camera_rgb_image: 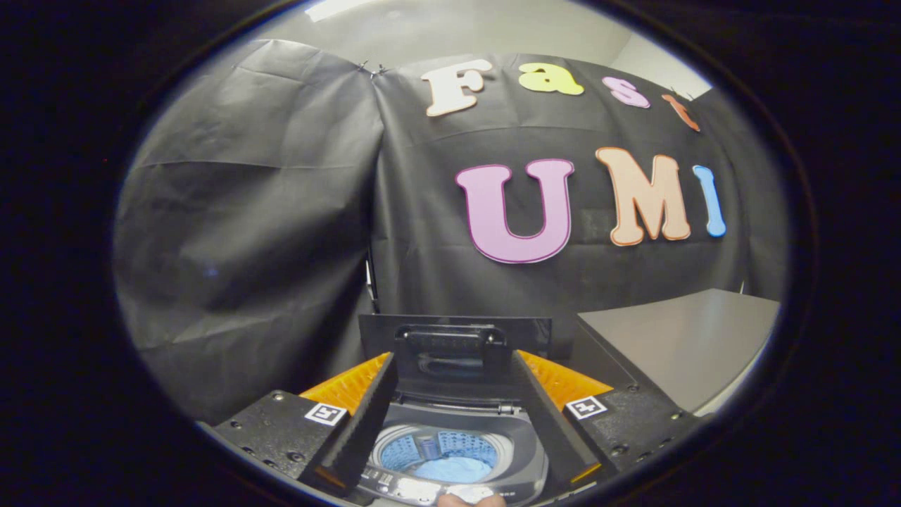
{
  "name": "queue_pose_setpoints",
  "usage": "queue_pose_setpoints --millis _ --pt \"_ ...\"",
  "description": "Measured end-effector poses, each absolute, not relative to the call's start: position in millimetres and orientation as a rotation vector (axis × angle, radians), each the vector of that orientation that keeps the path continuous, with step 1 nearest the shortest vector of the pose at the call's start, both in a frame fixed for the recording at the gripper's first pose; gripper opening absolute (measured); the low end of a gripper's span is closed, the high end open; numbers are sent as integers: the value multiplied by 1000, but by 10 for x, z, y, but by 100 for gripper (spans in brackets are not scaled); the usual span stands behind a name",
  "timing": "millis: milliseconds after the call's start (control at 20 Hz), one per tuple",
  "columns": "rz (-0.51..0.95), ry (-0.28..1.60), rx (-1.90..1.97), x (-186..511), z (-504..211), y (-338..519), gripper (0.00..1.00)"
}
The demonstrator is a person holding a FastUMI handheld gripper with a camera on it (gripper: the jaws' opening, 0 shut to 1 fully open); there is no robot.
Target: Put the clothes into the washing machine and then close the washing machine lid.
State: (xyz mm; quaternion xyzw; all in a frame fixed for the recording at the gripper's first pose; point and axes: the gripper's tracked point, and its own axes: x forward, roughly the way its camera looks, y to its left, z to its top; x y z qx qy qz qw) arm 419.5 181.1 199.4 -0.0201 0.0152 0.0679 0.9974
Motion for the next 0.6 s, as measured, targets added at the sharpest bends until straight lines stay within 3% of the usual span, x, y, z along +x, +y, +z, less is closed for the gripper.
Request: queue_pose_setpoints --millis 600 --pt "39 87 -101 5689 1943 1994 98"
